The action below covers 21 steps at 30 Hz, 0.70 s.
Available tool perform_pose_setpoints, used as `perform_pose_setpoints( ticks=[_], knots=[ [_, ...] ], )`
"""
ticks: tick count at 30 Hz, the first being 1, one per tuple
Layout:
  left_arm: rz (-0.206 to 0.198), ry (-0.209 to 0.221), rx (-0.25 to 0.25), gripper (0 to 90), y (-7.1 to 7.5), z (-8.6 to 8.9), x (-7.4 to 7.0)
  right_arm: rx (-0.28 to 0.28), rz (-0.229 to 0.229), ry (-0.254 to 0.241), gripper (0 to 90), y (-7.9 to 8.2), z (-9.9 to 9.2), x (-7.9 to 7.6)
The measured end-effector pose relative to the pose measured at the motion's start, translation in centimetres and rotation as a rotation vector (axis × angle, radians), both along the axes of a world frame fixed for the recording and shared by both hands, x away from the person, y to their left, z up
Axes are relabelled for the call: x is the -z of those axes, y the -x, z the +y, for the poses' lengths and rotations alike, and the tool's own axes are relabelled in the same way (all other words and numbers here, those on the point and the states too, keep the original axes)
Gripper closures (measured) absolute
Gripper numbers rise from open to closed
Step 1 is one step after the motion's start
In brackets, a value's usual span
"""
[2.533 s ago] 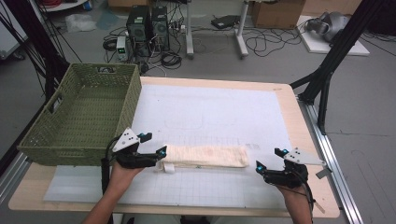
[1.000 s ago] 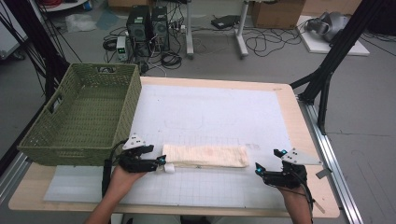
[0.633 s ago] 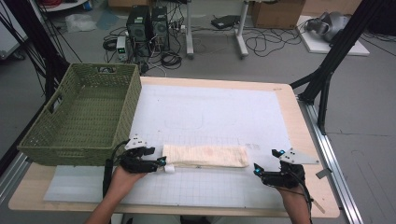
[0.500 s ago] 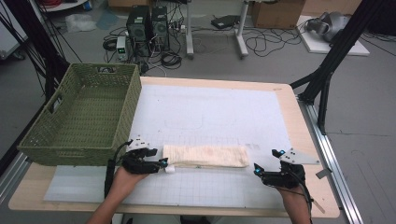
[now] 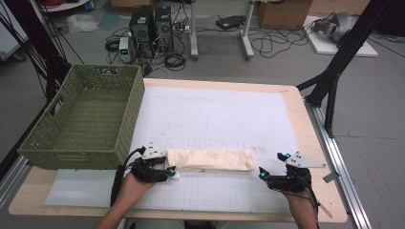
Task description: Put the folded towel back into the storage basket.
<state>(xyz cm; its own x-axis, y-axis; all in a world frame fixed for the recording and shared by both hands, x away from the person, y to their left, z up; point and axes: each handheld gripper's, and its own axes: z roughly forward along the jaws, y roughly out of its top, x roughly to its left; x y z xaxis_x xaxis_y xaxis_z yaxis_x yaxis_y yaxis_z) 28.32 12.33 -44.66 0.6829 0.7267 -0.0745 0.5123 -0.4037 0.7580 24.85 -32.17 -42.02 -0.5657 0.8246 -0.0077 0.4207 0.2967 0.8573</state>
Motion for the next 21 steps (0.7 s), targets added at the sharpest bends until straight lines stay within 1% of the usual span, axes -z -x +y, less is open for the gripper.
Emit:
perform_pose_setpoints(
  ticks=[2,4,5,8,11,16,19,21],
  knots=[
    [-0.002,-0.006,-0.001,47.5,0.09,-0.12,-0.03,-0.002,0.005,0.000,13.7,-0.01,0.06,0.03],
    [-0.002,-0.003,0.004,50.8,0.10,-0.12,-0.05,-0.005,0.006,0.002,13.7,-0.04,0.12,0.05],
    [0.001,0.007,0.011,53.9,0.16,-0.13,-0.05,-0.005,0.004,0.000,13.7,-0.06,0.15,0.04],
    [0.007,0.024,0.036,68.1,0.28,-0.26,-0.07,-0.006,0.001,-0.005,13.6,-0.08,0.19,0.03],
    [0.002,0.025,0.049,75.8,0.35,-0.33,-0.10,-0.002,0.005,-0.008,13.6,-0.05,0.18,0.03],
    [0.004,0.049,0.039,79.5,0.20,-0.06,-0.22,0.004,-0.002,-0.009,13.3,-0.09,0.19,0.07],
    [0.003,0.090,0.031,80.5,0.11,0.21,-0.39,0.022,0.007,-0.008,12.4,-0.17,0.23,0.22],
    [-0.002,0.110,0.033,80.9,0.08,0.34,-0.55,0.031,0.011,-0.018,12.2,-0.30,0.32,0.39]
  ],
)
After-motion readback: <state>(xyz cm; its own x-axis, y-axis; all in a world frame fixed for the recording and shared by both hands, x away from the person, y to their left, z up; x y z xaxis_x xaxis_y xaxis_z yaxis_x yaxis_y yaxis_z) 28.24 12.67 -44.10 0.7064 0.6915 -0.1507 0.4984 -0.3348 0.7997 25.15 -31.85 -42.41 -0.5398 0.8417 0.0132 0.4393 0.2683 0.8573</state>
